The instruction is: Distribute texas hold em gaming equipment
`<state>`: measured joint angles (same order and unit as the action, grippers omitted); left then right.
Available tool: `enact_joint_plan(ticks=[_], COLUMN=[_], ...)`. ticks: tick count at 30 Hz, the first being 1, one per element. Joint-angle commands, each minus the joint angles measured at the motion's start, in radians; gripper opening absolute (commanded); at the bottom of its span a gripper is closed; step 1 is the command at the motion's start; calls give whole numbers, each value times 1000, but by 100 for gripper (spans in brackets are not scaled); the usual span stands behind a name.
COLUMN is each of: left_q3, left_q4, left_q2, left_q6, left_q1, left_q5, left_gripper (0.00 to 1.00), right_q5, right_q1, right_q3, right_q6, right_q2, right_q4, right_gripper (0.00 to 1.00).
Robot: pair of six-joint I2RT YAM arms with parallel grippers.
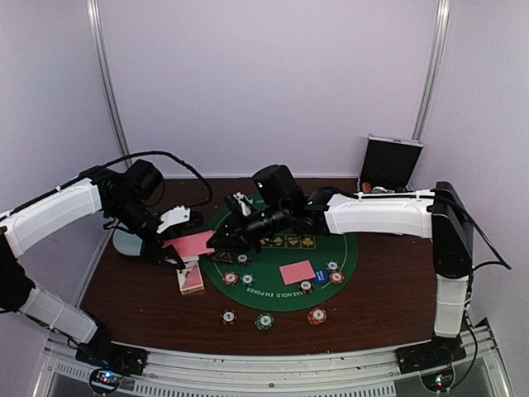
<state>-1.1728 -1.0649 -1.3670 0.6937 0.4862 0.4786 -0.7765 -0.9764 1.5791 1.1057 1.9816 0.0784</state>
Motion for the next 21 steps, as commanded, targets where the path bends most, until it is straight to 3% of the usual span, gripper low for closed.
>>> enact_joint_plan(ticks=[1,21], left_q3=[-19,-14], left_q4=[26,26], left_q2=[21,34], left_q6=[0,9], left_q1=[5,5], left_q5=[23,21], left_gripper=[0,0], right_q5=[13,-12], right_q1=[6,38], right_q3=[1,-92], right_q6=[0,5], right_q2=[-47,-131], right_q4=[-8,-24], right_gripper=[9,4])
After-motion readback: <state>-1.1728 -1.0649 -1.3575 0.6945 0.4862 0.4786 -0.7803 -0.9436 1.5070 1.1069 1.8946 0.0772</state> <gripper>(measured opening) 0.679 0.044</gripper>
